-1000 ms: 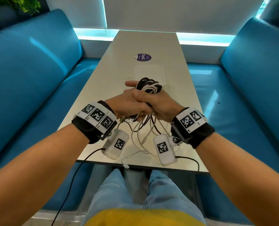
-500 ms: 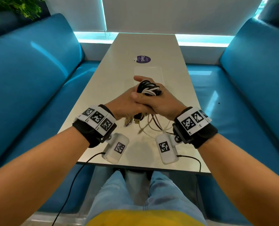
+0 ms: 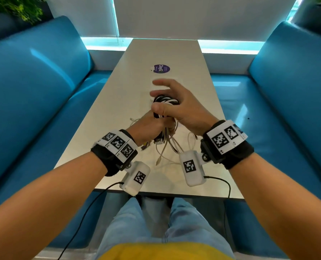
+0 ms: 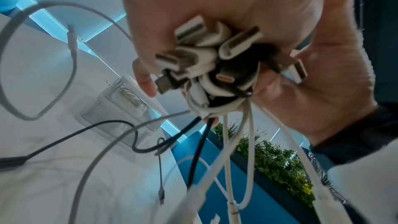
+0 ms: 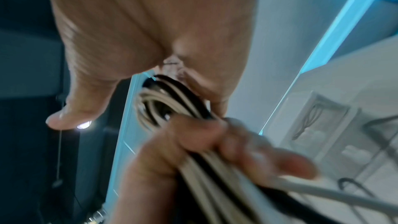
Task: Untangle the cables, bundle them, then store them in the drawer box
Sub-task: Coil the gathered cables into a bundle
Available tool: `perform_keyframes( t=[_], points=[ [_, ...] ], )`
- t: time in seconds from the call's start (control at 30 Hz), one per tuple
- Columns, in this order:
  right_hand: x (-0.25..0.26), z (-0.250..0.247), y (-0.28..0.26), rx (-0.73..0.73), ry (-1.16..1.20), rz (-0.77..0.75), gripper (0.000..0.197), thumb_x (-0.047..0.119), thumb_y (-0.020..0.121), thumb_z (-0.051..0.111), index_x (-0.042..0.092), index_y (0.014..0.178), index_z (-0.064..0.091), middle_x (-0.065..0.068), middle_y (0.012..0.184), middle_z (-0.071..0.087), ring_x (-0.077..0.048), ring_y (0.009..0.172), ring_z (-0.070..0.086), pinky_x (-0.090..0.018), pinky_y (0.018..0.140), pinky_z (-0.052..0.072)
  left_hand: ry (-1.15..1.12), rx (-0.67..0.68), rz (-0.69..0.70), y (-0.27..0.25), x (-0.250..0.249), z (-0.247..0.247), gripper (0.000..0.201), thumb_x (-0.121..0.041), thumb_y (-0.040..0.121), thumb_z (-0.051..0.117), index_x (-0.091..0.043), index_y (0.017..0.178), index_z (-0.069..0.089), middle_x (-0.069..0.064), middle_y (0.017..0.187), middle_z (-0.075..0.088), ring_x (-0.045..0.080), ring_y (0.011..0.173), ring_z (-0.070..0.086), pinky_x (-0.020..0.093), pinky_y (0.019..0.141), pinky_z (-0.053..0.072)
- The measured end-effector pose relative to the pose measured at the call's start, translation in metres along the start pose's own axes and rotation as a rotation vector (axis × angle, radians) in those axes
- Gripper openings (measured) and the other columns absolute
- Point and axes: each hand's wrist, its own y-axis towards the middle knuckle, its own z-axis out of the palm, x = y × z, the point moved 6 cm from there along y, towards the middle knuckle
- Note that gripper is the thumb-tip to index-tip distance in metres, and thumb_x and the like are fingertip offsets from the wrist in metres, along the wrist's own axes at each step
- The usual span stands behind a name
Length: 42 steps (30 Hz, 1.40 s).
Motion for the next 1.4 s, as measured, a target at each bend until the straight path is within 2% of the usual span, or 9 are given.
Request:
perform_keyframes(
  t=[0.23,0.4,0.57,0.77,0.83,0.93,1.1,1.23,1.4],
  points=[
    [0.014,0.005,0.006,0.012,0.032,-0.115,0.015,0.009,0.081,0.073,0.014,0.095,0.069,-0.011,0.101,0.071,-0.024,0.098,0.069,-0.038,0.091,0.054,-0.081,0.132,-0.121,0.002,0.007,0.010,0.019,0.005,0.087,0.051,-0.005,0.073,0.059,0.010,0.069,0.062,0.017,0.063,0.061,0.029,0.064,0.051],
    [0.017,0.010,0.003,-0.036,0.087,-0.122,0.010,0.007,0.082,0.072,0.009,0.091,0.067,-0.020,0.065,0.059,-0.023,0.059,0.065,-0.033,0.063,0.056,-0.114,0.231,-0.106,0.000,0.009,0.016,0.011,0.002,0.081,0.057,-0.002,0.070,0.059,0.008,0.065,0.062,0.015,0.059,0.061,0.024,0.057,0.050],
    [0.015,0.009,0.005,-0.222,0.172,-0.136,0.017,0.010,0.084,0.072,0.012,0.077,0.057,-0.004,0.044,0.049,-0.022,0.040,0.045,-0.027,0.047,0.044,-0.116,0.276,-0.110,0.001,0.001,0.018,0.010,0.001,0.074,0.064,0.005,0.082,0.062,0.011,0.070,0.063,0.016,0.063,0.061,0.026,0.064,0.050],
    [0.022,-0.013,0.002,-0.356,0.108,-0.192,0.019,0.025,0.091,0.065,0.013,0.084,0.051,0.001,0.041,0.045,-0.023,0.038,0.042,-0.029,0.044,0.041,-0.107,0.273,-0.075,0.002,0.006,-0.001,0.060,-0.023,0.068,0.078,-0.008,0.122,0.057,0.009,0.118,0.065,0.022,0.110,0.061,0.042,0.100,0.047],
    [0.023,-0.019,0.001,-0.364,0.073,-0.188,0.020,0.030,0.092,0.062,0.014,0.086,0.051,0.002,0.041,0.045,-0.022,0.036,0.042,-0.031,0.044,0.041,-0.092,0.245,-0.086,0.001,0.008,-0.017,0.064,-0.032,0.065,0.078,-0.019,0.124,0.058,0.004,0.124,0.063,0.018,0.114,0.060,0.039,0.093,0.050],
    [0.025,-0.017,0.000,-0.354,0.008,-0.191,0.019,0.031,0.094,0.059,0.017,0.083,0.052,0.003,0.041,0.045,-0.018,0.034,0.041,-0.032,0.044,0.040,-0.145,0.195,-0.079,0.001,0.000,-0.036,0.052,-0.031,0.066,0.076,-0.023,0.116,0.061,0.004,0.116,0.067,0.022,0.110,0.063,0.028,0.072,0.053],
    [0.034,-0.001,-0.001,-0.356,0.105,-0.237,0.021,0.027,0.097,0.056,0.013,0.081,0.051,0.003,0.040,0.042,-0.016,0.034,0.040,-0.030,0.045,0.040,-0.100,0.364,-0.027,-0.004,-0.018,-0.010,0.045,-0.016,0.066,0.078,-0.008,0.109,0.066,0.016,0.110,0.068,0.029,0.108,0.063,0.040,0.096,0.050],
    [0.045,0.009,-0.003,-0.281,0.226,-0.249,0.027,0.030,0.099,0.050,0.008,0.082,0.049,-0.003,0.041,0.039,-0.023,0.036,0.037,-0.029,0.045,0.038,-0.244,0.474,-0.057,-0.010,-0.023,0.014,0.023,0.007,0.070,0.068,-0.013,0.080,0.076,0.005,0.080,0.075,0.014,0.077,0.072,0.022,0.072,0.055],
    [0.047,0.004,-0.004,-0.248,0.178,-0.265,0.030,0.030,0.102,0.043,0.014,0.076,0.045,-0.005,0.044,0.040,-0.025,0.039,0.043,-0.028,0.046,0.042,-0.254,0.429,-0.081,-0.004,-0.021,0.020,0.013,-0.005,0.069,0.066,-0.013,0.061,0.071,0.009,0.060,0.062,0.024,0.061,0.061,0.041,0.077,0.052]
  ],
)
